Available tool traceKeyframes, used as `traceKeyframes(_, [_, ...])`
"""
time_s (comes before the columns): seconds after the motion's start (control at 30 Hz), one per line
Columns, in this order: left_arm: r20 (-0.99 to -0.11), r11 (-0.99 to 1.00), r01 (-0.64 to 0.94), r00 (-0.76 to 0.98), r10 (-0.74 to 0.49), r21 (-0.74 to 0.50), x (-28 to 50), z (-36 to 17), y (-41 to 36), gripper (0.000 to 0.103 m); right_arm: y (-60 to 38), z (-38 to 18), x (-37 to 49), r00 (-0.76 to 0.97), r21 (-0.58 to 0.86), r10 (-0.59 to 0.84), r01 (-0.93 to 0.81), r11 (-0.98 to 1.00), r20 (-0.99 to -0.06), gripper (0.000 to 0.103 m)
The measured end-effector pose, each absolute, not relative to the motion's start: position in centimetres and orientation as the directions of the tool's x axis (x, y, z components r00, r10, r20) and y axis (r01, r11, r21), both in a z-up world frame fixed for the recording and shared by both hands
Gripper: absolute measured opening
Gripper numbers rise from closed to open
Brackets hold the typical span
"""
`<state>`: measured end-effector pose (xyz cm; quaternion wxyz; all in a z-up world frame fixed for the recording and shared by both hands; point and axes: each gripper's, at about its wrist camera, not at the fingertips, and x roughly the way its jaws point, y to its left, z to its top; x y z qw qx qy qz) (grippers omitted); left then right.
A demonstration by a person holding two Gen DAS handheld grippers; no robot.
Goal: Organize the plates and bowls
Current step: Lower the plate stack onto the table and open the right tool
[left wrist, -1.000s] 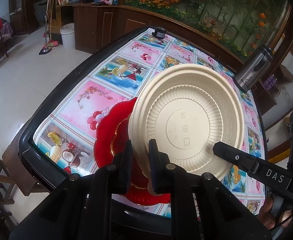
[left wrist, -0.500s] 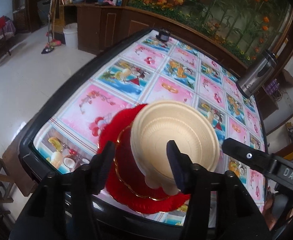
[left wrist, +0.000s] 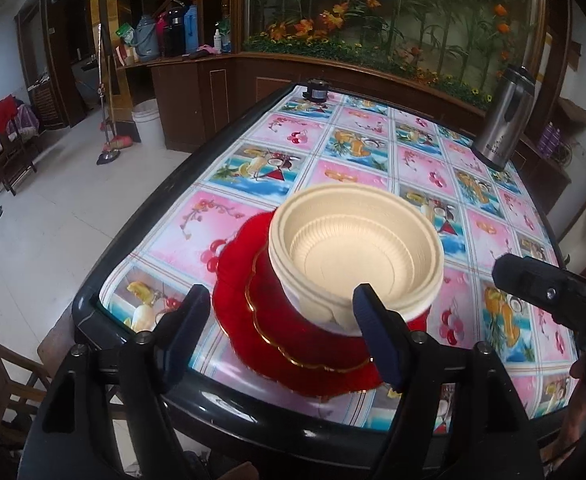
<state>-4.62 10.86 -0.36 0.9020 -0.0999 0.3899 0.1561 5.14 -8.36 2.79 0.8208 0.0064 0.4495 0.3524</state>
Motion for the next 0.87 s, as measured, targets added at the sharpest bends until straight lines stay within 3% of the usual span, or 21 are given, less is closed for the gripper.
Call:
traceKeyframes(0.37, [-0.733,0.949,-0.311,0.658,0.171,-0.058,-5.7,-0.7,9.4,0.087,-10.1,0.2,1.9,0.388,0.159,0.51,-0.655,0.739,-0.768,0.084])
traceKeyframes(0.53, [-0.742,0.958,-0.28,0.655,0.14,-0.067,-5.5,-1.1,9.3,0.103,-9.2,-0.3,0.9,0.384,0.12,0.498,-0.686,0.717,-0.777,0.084])
traceKeyframes(0.87, [-0.737,0.955,-0.287,0.661,0.143,-0.072,-5.3,-1.5,9.5,0.103,-8.4,-0.9,0.9,0.368,0.11,0.487,-0.699,0.707,-0.792,0.084])
